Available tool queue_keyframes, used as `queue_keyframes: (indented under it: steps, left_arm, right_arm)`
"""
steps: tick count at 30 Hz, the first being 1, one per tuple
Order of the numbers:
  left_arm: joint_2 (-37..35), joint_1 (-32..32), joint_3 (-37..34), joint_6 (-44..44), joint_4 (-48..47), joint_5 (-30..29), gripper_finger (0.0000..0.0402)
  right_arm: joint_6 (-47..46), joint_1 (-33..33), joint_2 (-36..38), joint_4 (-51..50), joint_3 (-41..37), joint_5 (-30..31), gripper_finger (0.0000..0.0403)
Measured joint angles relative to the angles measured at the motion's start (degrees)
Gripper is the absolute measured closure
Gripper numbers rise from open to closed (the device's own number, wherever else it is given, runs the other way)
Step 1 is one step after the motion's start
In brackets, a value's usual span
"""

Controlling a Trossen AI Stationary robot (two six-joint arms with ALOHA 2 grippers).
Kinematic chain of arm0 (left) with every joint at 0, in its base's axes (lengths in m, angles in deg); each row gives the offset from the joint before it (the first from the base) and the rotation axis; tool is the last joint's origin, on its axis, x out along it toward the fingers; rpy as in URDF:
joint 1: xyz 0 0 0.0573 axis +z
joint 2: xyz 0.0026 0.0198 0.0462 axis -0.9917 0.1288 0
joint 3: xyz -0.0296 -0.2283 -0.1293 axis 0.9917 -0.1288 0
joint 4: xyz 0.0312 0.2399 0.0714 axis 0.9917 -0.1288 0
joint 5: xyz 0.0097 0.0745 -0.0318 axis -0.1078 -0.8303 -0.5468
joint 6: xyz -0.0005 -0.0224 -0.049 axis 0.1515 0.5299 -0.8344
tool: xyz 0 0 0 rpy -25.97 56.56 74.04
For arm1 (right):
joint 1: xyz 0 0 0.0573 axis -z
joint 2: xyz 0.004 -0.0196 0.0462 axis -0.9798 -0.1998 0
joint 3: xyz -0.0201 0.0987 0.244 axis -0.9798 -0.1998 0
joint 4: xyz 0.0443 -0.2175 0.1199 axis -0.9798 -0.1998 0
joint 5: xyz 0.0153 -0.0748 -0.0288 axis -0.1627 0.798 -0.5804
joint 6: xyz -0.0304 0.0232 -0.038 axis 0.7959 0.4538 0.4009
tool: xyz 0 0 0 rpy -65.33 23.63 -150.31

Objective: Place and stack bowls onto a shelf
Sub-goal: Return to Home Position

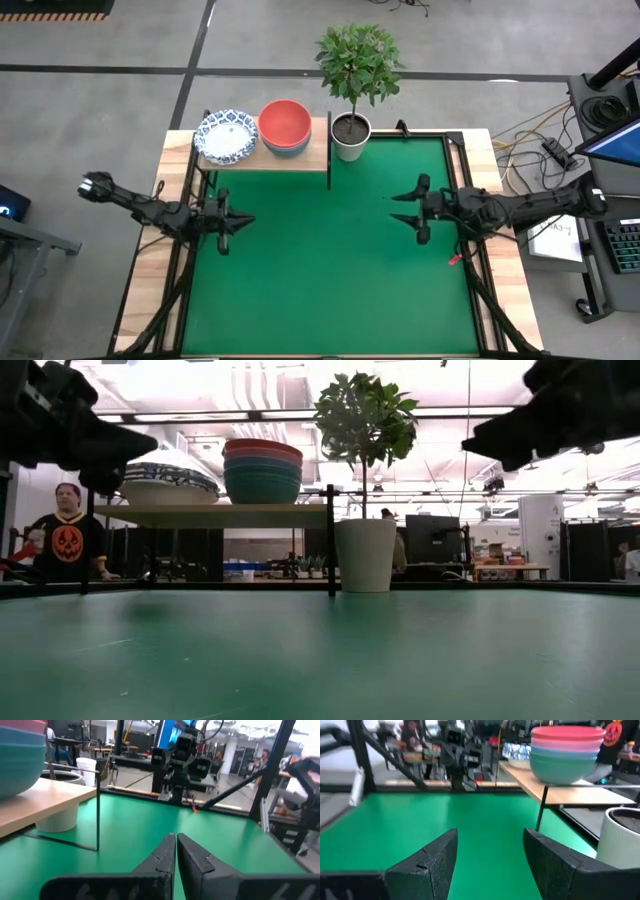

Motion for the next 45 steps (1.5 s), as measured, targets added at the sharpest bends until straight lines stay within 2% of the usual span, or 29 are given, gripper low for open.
queue_keyframes:
  steps: [8, 12, 20, 27, 34, 37, 41, 45]
  left_arm:
    - [-2.8, 0.04, -0.2, -1.34, -2.2, 1.87, 0.0401]
    - [-2.25, 0.02, -0.2, -1.25, -2.26, 1.88, 0.0401]
    - [-1.88, 0.02, -0.22, -1.03, -2.6, 1.91, 0.0401]
    - [-1.9, -0.01, -0.2, -0.7, -2.44, 1.61, 0.0401]
    - [-1.55, -0.01, -0.2, -1.31, -4.14, -3.09, 0.0401]
    - [-1.4, -0.01, -0.2, -6.29, -4.68, -3.07, 0.0402]
    - [-0.96, -0.01, -0.2, -17.45, -4.67, -3.07, 0.0401]
    - [-0.94, -0.01, -0.2, -19.09, -4.67, -3.07, 0.0402]
  right_arm:
    - [-0.39, 0.0, 11.87, 5.23, -9.74, -5.56, 0.0188]
    - [-1.34, 0.0, 18.2, -0.4, -9.98, -5.67, 0.0188]
    - [3.43, 0.07, 27.37, -6.07, -9.98, -5.65, 0.0188]
    - [1.6, 0.15, 26.85, -10.13, -10.0, -5.7, 0.0188]
    - [2.09, 0.15, 26.85, -12.83, -10.02, -5.61, 0.0188]
    - [1.7, 0.15, 26.86, -15.04, -10.02, -5.64, 0.0188]
    - [6.64, 0.15, 25.59, -16.27, -9.98, -5.72, 0.0188]
    - [3.65, 0.15, 24.3, -16.41, -9.96, -5.77, 0.0188]
